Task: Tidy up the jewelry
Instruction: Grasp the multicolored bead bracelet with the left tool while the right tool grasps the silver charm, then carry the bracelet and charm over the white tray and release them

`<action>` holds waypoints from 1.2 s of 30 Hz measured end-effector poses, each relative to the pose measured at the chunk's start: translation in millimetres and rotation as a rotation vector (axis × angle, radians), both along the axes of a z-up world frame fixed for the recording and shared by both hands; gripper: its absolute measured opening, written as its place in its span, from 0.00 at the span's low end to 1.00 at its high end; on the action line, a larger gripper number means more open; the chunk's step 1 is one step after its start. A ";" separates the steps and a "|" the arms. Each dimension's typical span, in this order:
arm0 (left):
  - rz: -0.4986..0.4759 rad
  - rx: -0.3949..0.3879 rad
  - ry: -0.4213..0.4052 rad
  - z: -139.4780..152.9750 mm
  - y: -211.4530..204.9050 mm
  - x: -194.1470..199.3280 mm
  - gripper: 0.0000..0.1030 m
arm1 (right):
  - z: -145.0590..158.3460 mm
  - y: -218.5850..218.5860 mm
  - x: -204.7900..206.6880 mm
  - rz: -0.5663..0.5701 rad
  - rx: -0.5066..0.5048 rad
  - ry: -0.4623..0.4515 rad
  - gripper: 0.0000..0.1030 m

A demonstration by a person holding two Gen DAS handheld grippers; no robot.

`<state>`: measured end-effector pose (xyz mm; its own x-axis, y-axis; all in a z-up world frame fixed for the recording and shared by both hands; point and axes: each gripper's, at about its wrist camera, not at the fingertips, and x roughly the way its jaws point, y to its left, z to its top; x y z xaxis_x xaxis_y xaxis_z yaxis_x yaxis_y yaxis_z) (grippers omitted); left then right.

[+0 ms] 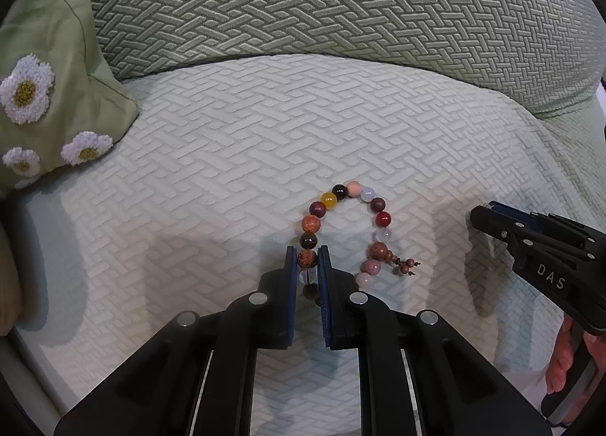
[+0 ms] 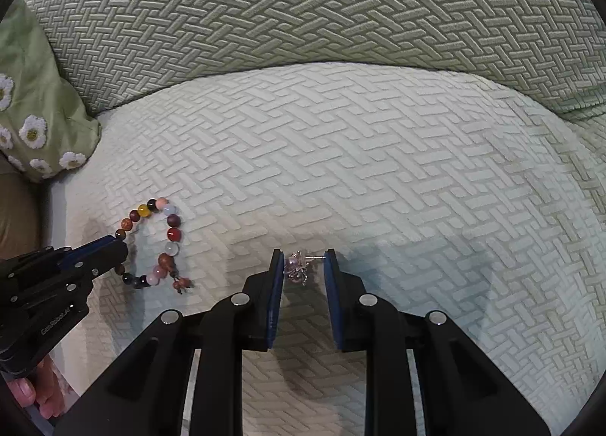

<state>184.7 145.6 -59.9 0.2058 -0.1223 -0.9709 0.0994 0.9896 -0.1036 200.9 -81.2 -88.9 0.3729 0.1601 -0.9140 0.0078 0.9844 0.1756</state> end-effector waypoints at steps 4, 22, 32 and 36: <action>-0.004 -0.007 -0.014 8.0 -1.2 -1.0 0.10 | 11.2 -4.0 -6.0 0.006 0.003 -0.019 0.22; -0.127 -0.020 -0.346 168.1 -41.5 -111.4 0.10 | 143.2 -4.6 -148.0 0.125 0.012 -0.274 0.22; -0.241 -0.051 -0.350 174.2 -80.4 -224.0 0.10 | 128.6 12.5 -275.7 0.214 -0.022 -0.283 0.22; -0.256 -0.049 -0.280 133.4 -83.1 -254.7 0.10 | 93.3 9.0 -301.3 0.234 -0.007 -0.227 0.22</action>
<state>-70.1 62.5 73.5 0.4189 -0.2489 -0.8732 0.3737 0.9237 -0.0841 -100.5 -72.2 4.5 0.5209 0.2592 -0.8133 -0.2571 0.9562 0.1401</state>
